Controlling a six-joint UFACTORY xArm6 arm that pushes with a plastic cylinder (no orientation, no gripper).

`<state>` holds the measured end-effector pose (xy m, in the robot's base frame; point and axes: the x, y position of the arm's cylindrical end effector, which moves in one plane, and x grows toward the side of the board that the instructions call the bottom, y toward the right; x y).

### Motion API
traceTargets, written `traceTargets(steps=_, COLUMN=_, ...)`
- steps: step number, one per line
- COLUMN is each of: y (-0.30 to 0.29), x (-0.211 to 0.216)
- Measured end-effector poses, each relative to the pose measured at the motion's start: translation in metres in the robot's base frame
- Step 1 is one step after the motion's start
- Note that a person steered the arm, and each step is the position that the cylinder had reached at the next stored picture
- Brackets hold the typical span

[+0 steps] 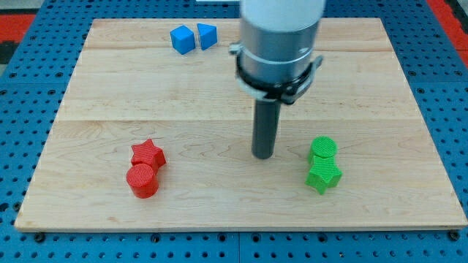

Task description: Move the green circle to the top right of the green star

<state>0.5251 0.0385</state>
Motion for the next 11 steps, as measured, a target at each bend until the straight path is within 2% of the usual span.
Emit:
traceTargets(steps=1, y=0.029, x=0.037)
traceTargets(steps=2, y=0.058, x=0.021)
traceTargets(steps=3, y=0.059, x=0.016)
traceTargets(steps=4, y=0.029, x=-0.01)
traceTargets(steps=5, y=0.086, x=-0.017)
traceTargets(steps=6, y=0.088, x=-0.021)
traceTargets(steps=7, y=0.071, x=-0.059)
traceTargets(steps=8, y=0.119, x=-0.111)
traceTargets(steps=11, y=0.129, x=-0.202)
